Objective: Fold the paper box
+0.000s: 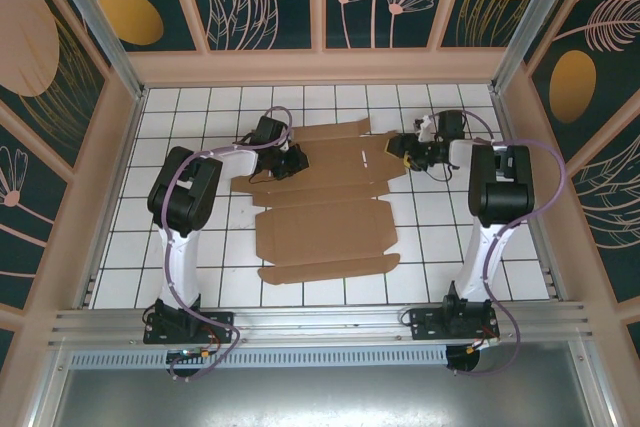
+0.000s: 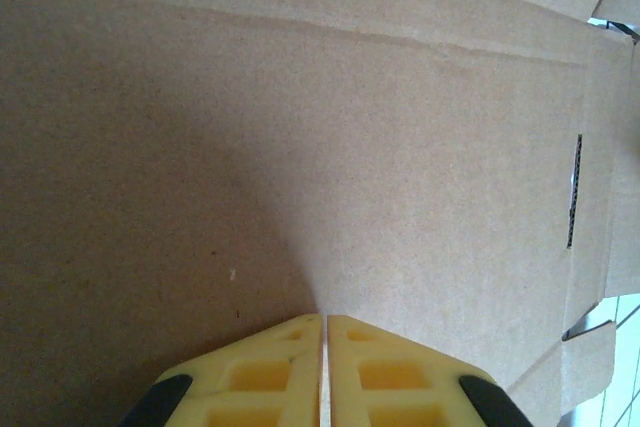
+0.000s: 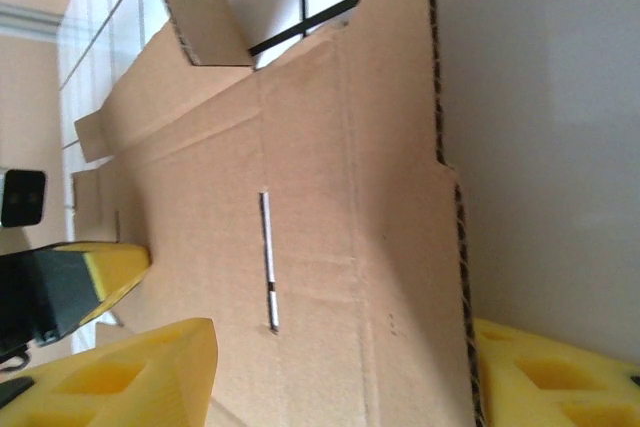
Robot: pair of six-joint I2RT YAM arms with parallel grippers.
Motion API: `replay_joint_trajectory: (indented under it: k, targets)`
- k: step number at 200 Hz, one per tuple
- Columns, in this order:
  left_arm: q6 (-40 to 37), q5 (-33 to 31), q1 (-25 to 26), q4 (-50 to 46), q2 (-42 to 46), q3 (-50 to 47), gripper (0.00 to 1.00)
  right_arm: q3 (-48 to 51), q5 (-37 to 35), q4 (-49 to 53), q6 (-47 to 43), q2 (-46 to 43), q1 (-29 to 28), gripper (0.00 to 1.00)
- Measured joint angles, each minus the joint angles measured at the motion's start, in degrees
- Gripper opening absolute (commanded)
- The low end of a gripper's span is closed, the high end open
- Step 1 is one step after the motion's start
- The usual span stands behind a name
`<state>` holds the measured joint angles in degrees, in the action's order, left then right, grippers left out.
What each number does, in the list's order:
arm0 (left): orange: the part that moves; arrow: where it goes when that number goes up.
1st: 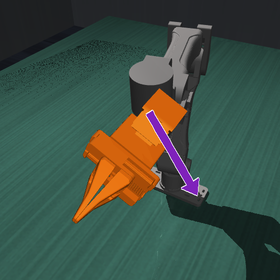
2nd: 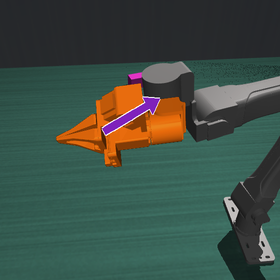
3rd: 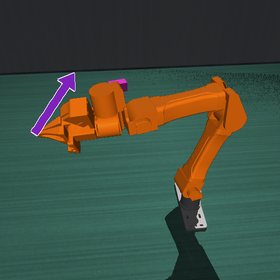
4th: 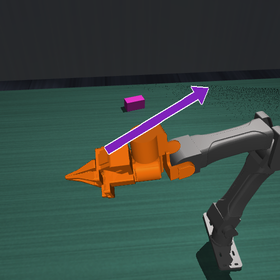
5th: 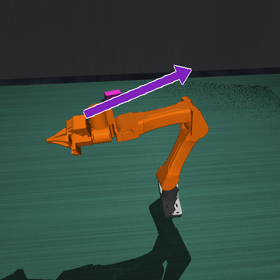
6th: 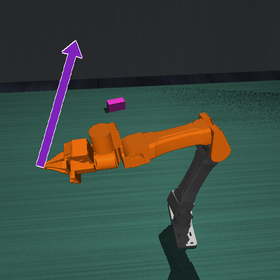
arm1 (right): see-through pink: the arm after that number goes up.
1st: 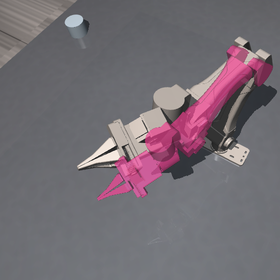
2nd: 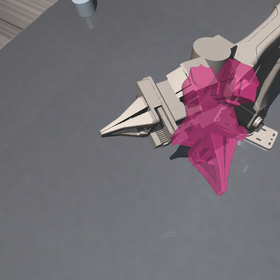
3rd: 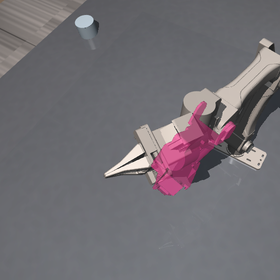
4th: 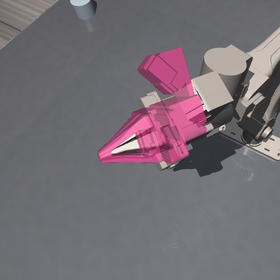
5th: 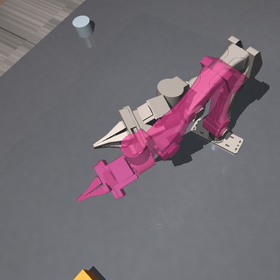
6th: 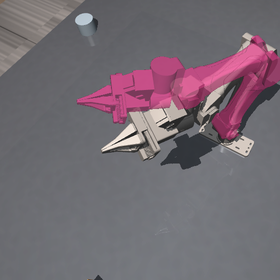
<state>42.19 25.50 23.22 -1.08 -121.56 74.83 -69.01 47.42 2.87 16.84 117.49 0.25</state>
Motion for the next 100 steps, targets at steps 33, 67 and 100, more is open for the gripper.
replay_joint_trajectory:
  k: [33, 67, 100]
  targets:
    - [-0.2, 0.0, -0.04, 0.07, 0.0, -0.07, 0.09, -0.9, 0.76, 0.42, -1.14, 0.76, -0.85, 0.55]
    - [-0.17, 0.26, -0.28, 0.94, 0.02, -0.57, 0.09, -3.08, -2.34, 3.02, -2.16, 1.6, -3.65, 0.45]
    - [-0.17, 0.72, -0.52, 1.22, 0.04, -0.76, 0.08, -3.37, -6.51, 4.63, -2.82, 1.51, -5.29, 0.25]
